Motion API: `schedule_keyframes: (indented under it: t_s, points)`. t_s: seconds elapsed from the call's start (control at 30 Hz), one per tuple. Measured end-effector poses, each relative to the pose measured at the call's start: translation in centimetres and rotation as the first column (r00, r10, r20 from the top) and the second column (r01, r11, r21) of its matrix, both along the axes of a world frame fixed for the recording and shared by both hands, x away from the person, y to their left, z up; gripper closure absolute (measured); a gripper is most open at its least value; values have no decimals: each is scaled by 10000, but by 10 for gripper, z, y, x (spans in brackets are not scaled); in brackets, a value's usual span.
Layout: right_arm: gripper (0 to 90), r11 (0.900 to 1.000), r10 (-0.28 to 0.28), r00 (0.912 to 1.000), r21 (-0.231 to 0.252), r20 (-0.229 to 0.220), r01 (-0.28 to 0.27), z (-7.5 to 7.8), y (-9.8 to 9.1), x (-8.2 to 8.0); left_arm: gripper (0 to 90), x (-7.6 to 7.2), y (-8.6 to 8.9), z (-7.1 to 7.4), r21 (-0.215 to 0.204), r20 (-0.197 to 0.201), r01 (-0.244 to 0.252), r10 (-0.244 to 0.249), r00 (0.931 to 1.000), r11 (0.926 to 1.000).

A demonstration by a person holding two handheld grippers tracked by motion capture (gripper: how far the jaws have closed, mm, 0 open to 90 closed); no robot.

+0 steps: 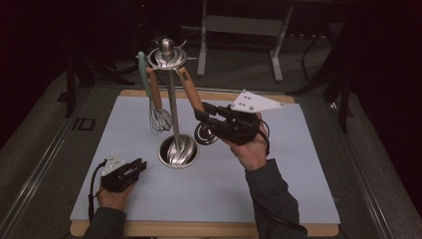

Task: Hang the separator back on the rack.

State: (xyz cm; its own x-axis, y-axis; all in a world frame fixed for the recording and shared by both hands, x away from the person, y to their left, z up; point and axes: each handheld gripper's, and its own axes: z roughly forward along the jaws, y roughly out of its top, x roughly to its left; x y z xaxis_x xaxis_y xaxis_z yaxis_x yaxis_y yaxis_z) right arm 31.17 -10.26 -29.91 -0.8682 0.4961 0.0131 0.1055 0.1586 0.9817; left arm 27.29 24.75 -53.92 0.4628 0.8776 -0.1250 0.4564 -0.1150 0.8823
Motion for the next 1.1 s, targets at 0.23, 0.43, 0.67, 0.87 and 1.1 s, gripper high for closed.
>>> schedule_keyframes:
  t_s: [0.23, 0.43, 0.67, 0.87, 1.1]
  points:
    - [701, 9999, 65, 10000, -131, -56, -66, -2, 10, 5, 710, 0, 0, 0, -2, 2, 15, -15, 10000, 10000]
    - [698, 9991, -32, 9992, -426, -391, 15, -7, 18, 18, 710, 0, 0, 0, -5, 3, 5, -5, 10000, 10000]
    - [676, 9982, -120, 9973, -588, -726, 77, -11, 37, 32, 710, 0, 0, 0, -24, 10, -1, 1, 10000, 10000]
    - [600, 9981, -270, 9965, -578, -795, 224, -11, 37, 34, 709, 0, 0, 0, -24, 20, 3, -3, 10000, 10000]
    - [564, 9980, -480, 9956, -443, -802, 445, -11, 22, 32, 710, 0, 0, 0, -10, 3, -7, 7, 10000, 10000]
